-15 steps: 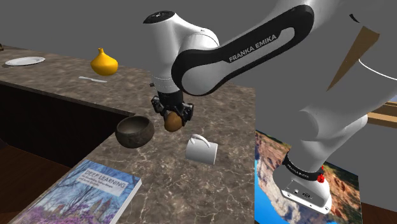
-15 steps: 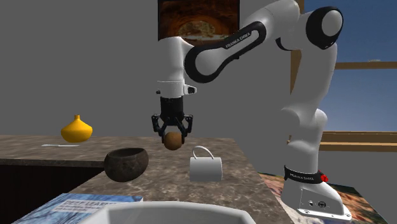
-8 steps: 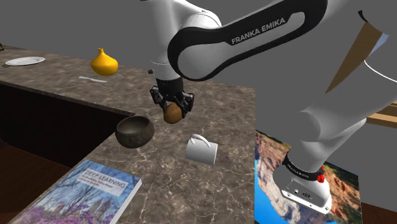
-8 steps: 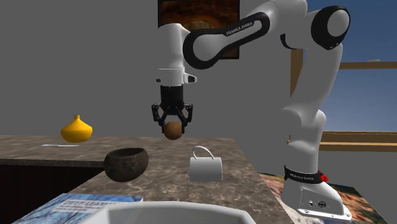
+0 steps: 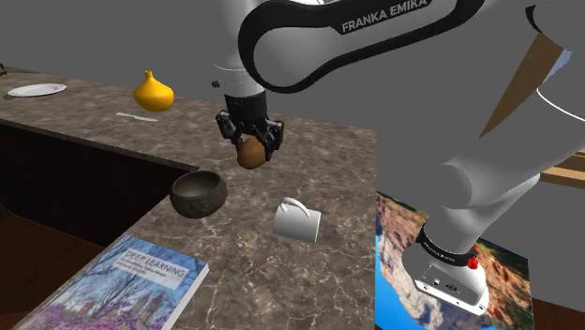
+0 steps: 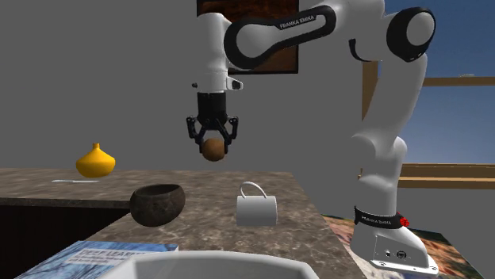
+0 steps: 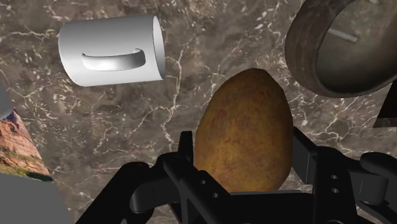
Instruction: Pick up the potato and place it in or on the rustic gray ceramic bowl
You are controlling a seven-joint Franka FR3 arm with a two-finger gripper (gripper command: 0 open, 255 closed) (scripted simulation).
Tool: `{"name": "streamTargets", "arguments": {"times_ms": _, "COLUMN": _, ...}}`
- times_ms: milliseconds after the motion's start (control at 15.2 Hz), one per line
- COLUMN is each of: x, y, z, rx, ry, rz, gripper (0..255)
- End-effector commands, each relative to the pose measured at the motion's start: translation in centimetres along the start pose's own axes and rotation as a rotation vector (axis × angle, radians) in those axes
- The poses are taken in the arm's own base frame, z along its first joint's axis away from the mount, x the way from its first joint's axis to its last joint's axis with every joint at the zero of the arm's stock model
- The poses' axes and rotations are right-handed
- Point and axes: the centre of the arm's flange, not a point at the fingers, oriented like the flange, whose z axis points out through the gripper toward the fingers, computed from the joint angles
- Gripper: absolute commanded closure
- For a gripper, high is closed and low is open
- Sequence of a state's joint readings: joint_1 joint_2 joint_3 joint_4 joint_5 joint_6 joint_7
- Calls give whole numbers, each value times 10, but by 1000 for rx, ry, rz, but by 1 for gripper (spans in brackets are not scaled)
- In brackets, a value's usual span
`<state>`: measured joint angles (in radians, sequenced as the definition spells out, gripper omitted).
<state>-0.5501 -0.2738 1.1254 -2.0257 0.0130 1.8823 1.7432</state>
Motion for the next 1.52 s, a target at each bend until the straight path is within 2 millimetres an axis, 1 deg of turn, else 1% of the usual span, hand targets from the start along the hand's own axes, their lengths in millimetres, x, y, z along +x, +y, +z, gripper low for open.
{"name": "streamTargets", "arguments": {"times_ms": 0, "x": -2, "y": -20, "z": -3, "rx": 0, "ry": 1, "rz": 1, "gripper": 255}}
{"name": "streamTargets", "arguments": {"times_ms": 594, "x": -24, "y": -137, "z": -9, "rx": 0, "ry": 1, "rz": 1, "gripper": 255}}
{"name": "streamTargets", "arguments": {"times_ms": 660, "x": -27, "y": -155, "z": -10, "rx": 0, "ry": 1, "rz": 1, "gripper": 255}}
{"name": "streamTargets", "arguments": {"times_ms": 1452, "x": -42, "y": -154, "z": 51, "rx": 0, "ry": 1, "rz": 1, "gripper": 255}}
